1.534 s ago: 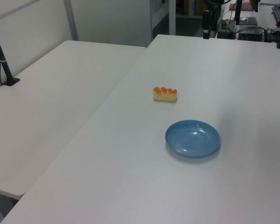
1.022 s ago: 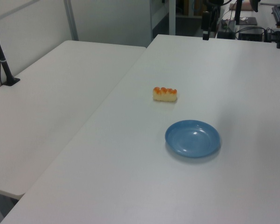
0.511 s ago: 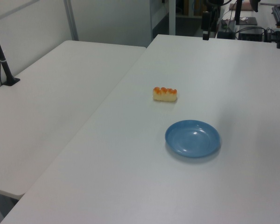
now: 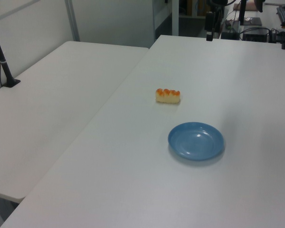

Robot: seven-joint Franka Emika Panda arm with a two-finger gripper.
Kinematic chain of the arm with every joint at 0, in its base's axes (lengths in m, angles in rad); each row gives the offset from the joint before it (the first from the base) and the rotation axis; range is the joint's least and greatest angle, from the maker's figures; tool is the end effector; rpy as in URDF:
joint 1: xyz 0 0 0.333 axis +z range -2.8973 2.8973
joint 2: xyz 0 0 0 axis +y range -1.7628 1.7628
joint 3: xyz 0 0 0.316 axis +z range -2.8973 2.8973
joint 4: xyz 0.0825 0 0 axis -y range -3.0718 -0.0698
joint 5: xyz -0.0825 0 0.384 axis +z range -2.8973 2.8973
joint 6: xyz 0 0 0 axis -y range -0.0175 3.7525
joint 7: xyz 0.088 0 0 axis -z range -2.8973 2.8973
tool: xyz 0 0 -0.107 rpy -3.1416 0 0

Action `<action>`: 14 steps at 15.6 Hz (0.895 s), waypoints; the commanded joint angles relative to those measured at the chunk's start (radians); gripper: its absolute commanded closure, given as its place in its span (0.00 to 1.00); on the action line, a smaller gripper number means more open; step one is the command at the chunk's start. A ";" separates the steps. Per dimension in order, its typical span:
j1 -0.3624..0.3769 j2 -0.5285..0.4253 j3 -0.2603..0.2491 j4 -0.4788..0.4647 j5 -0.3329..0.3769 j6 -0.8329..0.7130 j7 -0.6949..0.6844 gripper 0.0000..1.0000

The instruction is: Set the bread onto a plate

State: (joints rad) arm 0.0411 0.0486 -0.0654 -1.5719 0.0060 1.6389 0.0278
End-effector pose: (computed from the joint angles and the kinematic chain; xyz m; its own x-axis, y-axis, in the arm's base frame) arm 0.5752 -0.0125 0.6026 0.9985 -0.0523 0.0184 -0.0523 -0.9986 -0.0033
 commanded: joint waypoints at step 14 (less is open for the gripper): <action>0.006 0.364 -0.002 0.066 0.002 0.481 -0.066 0.00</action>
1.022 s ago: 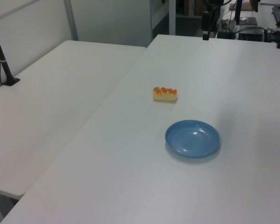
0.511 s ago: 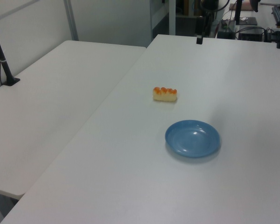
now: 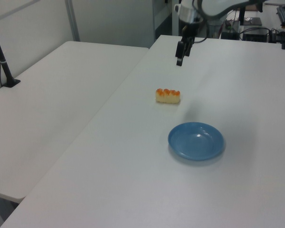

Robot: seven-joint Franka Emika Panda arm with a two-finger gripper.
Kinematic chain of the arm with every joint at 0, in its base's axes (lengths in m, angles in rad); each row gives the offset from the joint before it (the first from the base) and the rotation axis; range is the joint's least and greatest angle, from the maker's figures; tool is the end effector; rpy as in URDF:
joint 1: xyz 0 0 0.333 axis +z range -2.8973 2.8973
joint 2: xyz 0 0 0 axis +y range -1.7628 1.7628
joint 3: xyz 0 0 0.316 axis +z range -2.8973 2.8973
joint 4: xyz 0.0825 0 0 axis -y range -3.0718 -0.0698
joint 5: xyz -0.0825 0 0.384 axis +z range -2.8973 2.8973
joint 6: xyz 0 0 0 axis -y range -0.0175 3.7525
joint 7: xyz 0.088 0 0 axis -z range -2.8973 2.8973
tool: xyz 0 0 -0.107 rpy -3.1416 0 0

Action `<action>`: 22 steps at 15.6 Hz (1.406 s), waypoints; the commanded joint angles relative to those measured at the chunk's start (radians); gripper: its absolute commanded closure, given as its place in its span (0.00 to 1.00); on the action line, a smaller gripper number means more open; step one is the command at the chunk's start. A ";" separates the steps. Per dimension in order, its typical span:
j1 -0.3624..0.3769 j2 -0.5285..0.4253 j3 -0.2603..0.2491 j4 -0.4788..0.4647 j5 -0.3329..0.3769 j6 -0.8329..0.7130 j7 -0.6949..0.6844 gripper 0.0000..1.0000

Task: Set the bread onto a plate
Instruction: 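Move the gripper down to the orange-topped bread roll and grasp it, then lift the bread roll and carry it toward the blue plate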

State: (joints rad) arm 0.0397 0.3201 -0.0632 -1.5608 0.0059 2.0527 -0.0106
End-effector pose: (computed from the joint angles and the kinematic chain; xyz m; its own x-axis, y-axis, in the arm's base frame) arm 0.6734 -0.0105 0.4784 0.9852 -0.0087 0.1714 -0.0117 -0.9998 0.0161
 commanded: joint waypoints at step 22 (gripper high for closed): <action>0.054 0.327 -0.046 0.053 -0.084 0.297 -0.020 0.41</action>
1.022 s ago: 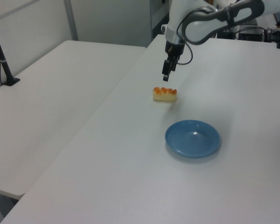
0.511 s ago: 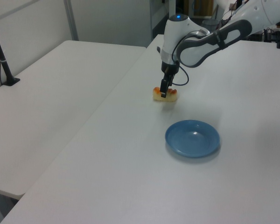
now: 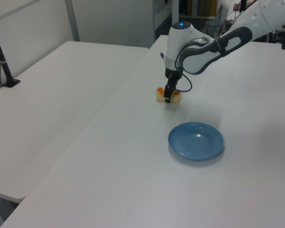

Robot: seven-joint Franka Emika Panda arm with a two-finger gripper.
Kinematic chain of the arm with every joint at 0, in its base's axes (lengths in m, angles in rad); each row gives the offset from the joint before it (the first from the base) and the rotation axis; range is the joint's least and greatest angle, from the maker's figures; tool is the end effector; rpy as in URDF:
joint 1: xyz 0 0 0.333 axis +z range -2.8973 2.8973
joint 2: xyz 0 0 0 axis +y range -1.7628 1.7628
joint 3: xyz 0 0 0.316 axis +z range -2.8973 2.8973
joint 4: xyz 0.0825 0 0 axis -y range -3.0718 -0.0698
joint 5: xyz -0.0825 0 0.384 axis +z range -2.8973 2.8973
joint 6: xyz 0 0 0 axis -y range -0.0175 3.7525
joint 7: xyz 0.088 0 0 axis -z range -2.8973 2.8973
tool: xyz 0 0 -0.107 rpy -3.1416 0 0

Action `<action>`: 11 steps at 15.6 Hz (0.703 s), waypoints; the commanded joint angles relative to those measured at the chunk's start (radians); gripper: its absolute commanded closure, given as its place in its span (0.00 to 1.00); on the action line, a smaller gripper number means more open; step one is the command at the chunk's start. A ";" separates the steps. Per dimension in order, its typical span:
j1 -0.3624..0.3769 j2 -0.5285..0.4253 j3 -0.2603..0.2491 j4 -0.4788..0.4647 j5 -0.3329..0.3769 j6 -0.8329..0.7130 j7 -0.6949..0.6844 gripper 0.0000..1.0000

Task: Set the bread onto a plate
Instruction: 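Lift the bread roll and carry it toward the blue plate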

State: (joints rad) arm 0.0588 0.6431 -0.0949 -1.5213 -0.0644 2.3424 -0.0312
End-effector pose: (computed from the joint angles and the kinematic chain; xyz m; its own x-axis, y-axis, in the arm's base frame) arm 0.7255 -0.0153 0.3020 0.9827 0.0690 0.1716 0.0494 -0.9921 0.1155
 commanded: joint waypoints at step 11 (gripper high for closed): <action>0.061 -0.103 -0.022 -0.005 -0.015 -0.012 -0.016 0.66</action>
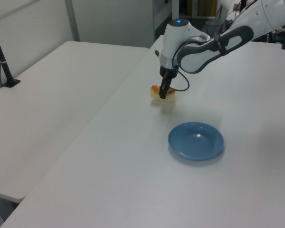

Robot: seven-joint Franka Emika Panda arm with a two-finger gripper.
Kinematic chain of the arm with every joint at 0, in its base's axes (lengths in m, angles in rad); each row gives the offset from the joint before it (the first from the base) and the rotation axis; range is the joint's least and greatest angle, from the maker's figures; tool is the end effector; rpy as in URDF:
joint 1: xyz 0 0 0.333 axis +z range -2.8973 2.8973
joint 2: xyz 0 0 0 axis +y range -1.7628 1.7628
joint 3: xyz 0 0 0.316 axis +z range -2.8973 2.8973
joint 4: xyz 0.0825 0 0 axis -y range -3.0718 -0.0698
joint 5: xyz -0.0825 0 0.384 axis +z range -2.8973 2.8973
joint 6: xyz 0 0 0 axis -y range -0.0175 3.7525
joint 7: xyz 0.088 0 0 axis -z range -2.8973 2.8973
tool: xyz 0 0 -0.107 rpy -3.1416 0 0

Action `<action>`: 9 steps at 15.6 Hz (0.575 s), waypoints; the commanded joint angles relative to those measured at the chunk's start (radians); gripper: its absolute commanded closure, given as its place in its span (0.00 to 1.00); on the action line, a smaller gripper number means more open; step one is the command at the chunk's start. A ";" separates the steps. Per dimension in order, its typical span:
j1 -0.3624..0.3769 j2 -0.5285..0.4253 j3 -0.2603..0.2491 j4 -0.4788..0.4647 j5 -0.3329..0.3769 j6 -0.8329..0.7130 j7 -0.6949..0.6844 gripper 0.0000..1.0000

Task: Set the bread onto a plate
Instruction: 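Lift the bread roll and carry it toward the blue plate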

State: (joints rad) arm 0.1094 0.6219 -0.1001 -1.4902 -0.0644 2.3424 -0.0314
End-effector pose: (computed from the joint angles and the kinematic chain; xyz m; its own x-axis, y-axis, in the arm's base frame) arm 0.7326 0.0195 0.3324 0.9679 0.1164 0.2227 0.0912 -0.9885 0.1203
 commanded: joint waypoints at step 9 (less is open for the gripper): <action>0.111 -0.214 -0.006 -0.116 0.002 -0.106 0.060 0.64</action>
State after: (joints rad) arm 0.1467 0.4713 -0.1003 -1.5415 -0.0637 2.2990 -0.0263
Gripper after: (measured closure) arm 0.639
